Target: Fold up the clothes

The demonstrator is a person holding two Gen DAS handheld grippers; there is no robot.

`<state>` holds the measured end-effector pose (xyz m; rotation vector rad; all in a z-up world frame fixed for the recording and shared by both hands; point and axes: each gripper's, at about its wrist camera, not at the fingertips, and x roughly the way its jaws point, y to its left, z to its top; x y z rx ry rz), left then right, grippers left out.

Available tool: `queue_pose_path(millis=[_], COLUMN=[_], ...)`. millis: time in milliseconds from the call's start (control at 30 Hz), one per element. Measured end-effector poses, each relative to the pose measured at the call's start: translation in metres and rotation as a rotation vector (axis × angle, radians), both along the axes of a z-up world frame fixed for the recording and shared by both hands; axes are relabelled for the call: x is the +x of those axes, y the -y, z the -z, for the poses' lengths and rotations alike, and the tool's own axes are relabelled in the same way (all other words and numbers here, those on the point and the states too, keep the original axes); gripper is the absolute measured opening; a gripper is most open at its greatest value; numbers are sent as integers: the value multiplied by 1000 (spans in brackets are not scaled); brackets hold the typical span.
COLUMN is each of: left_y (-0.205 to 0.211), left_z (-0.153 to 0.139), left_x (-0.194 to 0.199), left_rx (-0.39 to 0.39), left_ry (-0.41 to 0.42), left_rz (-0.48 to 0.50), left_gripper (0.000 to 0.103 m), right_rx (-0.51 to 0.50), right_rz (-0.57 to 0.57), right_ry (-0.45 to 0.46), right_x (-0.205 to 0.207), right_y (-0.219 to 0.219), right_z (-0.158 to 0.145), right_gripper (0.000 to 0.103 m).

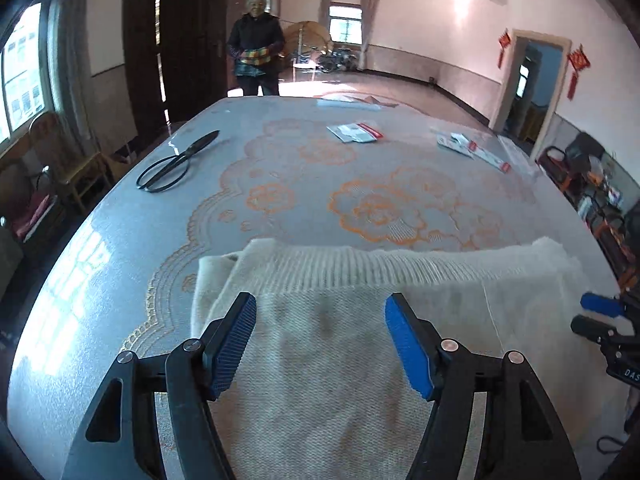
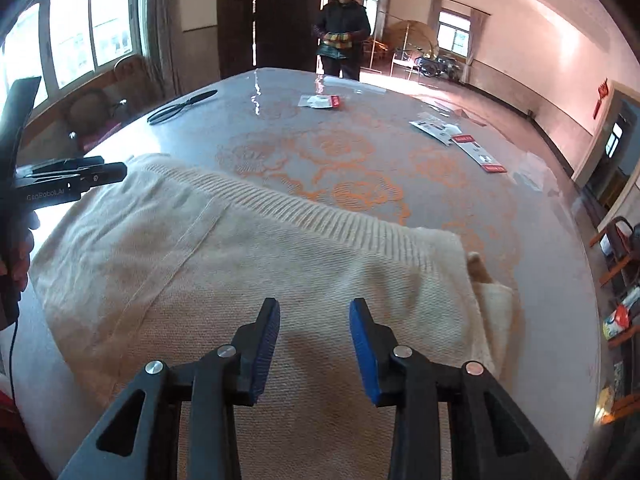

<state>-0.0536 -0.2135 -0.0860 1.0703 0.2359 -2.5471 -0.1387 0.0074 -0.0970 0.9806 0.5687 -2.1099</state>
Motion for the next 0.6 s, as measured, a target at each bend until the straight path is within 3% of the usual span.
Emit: queue_pose_path(millis=[100,167,367,433,533,600], left_y=[-7,-2,1,-2,-8,-9], left_z=[23,28,5,7,22,27], left_x=[-3,6,21,24,25,30], left_rx=[-79,-71,-93,-111,-157,-166], left_ry=[97,85,114,136,183,162], left_rz=[23,18,-33,-33,-29,-34], left_gripper=[69,71,71,73,76,77], right_rx=[16,-9,8,-35,50,109], right_rz=[28,82,283,268,251,240], right_ry=[35,67,98,123,133,140], right_x=[-8,-18,-31,-23,-18,-15], right_y=[-15,-40,-93,-96,-84,-76], right_z=[13,14,-6,-14,2,13], right_gripper=[36,39,41,42,43,43])
